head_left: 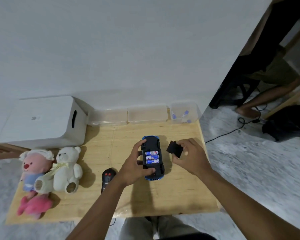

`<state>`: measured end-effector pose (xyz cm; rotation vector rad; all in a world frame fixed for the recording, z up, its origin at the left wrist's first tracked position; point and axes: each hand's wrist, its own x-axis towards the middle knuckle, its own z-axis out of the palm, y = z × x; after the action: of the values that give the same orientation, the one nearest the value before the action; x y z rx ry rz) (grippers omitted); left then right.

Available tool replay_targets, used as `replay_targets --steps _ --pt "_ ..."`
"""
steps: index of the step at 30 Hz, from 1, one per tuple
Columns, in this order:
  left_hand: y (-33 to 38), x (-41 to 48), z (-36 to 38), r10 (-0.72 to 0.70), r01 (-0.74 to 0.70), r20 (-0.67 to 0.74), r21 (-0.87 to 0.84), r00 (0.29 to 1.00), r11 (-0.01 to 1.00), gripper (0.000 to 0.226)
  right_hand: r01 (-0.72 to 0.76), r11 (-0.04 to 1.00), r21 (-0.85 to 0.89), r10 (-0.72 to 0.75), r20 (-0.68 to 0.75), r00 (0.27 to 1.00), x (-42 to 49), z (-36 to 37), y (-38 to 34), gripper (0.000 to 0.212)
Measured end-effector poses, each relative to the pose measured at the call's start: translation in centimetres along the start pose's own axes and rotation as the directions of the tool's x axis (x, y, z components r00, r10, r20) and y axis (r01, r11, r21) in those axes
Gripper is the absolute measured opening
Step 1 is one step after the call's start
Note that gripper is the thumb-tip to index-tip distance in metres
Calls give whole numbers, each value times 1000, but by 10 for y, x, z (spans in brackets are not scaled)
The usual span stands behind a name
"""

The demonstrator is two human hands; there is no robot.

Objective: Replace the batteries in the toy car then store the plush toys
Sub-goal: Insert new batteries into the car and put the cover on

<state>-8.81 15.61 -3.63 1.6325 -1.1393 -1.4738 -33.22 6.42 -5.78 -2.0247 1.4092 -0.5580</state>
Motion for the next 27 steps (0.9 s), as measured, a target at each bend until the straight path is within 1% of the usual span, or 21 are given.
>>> replay_targets --steps 1,3,5,8,12,19,23,27 --pt "2 -1 0 2 -2 1 -4 1000 1000 104 58 995 85 -60 27 998 3 -5 -7 48" --pt "6 -2 3 2 -2 9 -20 1000 1000 103 189 970 152 -209 132 969 6 -12 -26 50" --pt "12 -4 6 -3 4 26 -37 1000 999 103 300 948 107 -317 218 923 9 -14 -41 51" --pt "18 -6 10 1 1 44 -41 999 999 104 386 922 36 -381 278 882 13 -10 -51 54" --pt "23 -8 11 11 -10 35 -37 999 999 103 367 927 70 -372 284 884 14 -11 -48 54" --pt "29 -8 9 11 -10 28 -35 1000 999 102 263 955 139 -293 297 909 16 -14 -50 53" --pt "32 -7 7 22 -21 25 -42 999 999 102 219 964 150 -252 266 930 21 -14 -56 48" --pt "33 -7 7 30 -29 28 -52 999 998 102 155 978 139 -187 255 949 22 -14 -62 36"
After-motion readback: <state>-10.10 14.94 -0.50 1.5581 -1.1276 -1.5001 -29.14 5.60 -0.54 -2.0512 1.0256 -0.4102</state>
